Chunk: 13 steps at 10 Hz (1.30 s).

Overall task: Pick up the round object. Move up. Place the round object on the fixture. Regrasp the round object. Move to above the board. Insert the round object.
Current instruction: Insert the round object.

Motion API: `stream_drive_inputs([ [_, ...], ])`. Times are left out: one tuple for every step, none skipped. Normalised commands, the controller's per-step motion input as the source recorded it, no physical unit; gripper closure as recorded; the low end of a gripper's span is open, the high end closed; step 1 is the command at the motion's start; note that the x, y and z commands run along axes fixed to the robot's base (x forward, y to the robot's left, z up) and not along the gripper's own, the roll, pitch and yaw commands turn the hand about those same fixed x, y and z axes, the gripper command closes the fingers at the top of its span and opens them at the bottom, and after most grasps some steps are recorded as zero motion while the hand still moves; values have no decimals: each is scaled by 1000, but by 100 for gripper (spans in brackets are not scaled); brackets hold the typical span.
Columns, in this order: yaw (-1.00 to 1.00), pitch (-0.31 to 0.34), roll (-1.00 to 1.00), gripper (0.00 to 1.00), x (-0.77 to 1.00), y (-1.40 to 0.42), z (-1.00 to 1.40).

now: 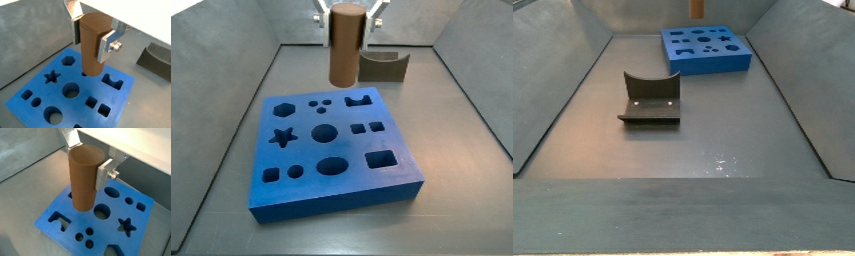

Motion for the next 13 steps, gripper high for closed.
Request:
stream_drive_inputs([
  [14, -80, -469, 100, 0, -37, -120],
  [23, -94, -583, 100, 0, -57, -129],
  [34, -126, -720, 100, 0, -214, -109],
  [49, -131, -794, 100, 0, -186, -106],
  [89, -197, -834, 100, 0, -143, -60],
  [91, -183, -794, 100, 0, 0, -40],
  [0, 0, 106, 100, 0, -57, 0],
  [0, 0, 0, 100, 0, 0, -26],
  [34, 0, 51, 100, -37, -37, -471],
  [83, -29, 0, 100, -283, 0, -971],
  [71, 0, 0, 100, -29, 0, -403],
  [49, -89, -94, 100, -49, 0, -34],
  [11, -71, -114, 100, -14, 0, -174],
])
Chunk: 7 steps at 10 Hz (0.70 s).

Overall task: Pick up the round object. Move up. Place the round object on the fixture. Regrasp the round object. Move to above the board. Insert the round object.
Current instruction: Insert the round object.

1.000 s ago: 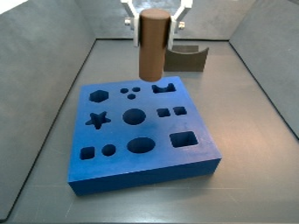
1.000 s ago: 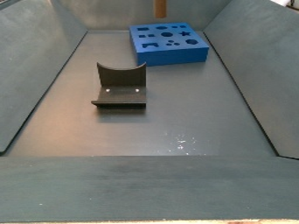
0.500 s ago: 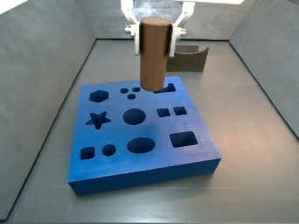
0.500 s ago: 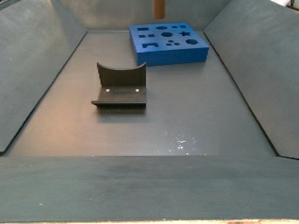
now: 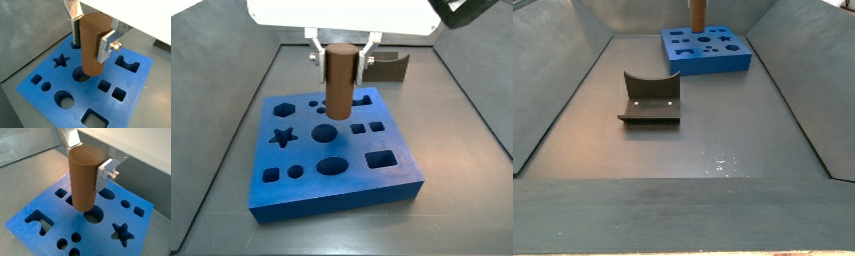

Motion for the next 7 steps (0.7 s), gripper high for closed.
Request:
stream_drive_inputs([
  [11, -169, -297, 100, -11, 0, -546],
  [0, -194, -297, 100, -37, 0, -543],
  [0, -9, -60, 100, 0, 0, -80],
  [0, 0, 17, 100, -29, 0, -20],
  [-49, 0, 109, 100, -234, 0, -180],
  [-140, 0, 46, 100, -340, -60, -189],
  [-14, 0, 0, 100, -51, -34, 0],
])
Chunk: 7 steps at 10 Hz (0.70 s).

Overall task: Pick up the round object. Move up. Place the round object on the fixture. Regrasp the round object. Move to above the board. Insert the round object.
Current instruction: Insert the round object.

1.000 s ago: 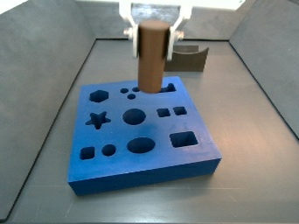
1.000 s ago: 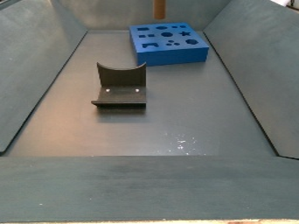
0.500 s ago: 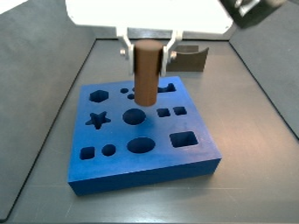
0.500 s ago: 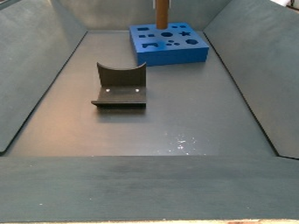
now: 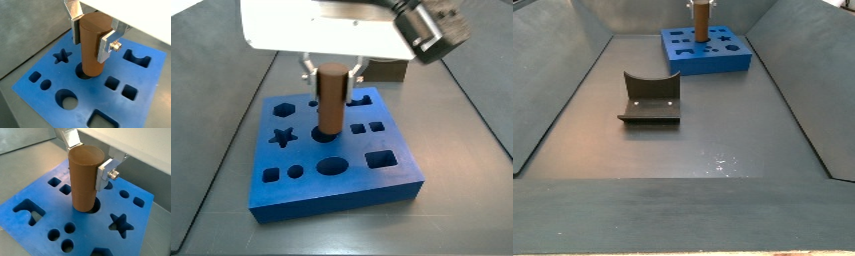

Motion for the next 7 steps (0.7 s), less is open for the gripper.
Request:
stream_drive_inputs([
  [0, 0, -49, 100, 0, 0, -11],
  [0, -229, -357, 100, -140, -206, -86],
  [0, -234, -343, 100, -146, -246, -80],
  [20, -189, -157, 100, -140, -166, 0],
  [0, 0, 0, 100, 0, -31, 0],
  [0, 0, 0, 100, 0, 0, -17],
  [74, 71, 137, 100, 0, 46, -123],
])
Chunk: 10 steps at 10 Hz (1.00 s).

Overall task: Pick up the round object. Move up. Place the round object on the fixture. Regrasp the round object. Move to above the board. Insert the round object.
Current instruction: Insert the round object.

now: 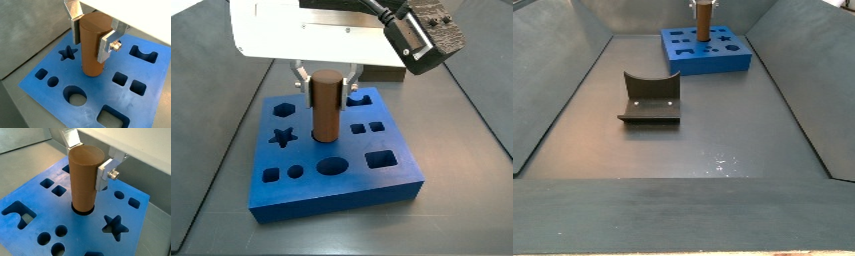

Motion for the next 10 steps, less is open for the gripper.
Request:
stream_drive_inputs([
  [111, 77, 66, 100, 0, 143, -80],
  [60, 0, 0, 100, 0, 0, 0],
  [54, 0, 0, 100, 0, 0, 0],
  [171, 6, 154, 100, 0, 0, 0],
  [337, 0, 394, 100, -37, -23, 0],
  [0, -40, 100, 100, 0, -49, 0],
  [0, -6, 26, 100, 0, 0, 0],
  [0, -349, 0, 100, -97, 0, -294],
  [0, -654, 11, 100, -189, 0, -626],
  [0, -631, 23, 100, -177, -3, -640],
])
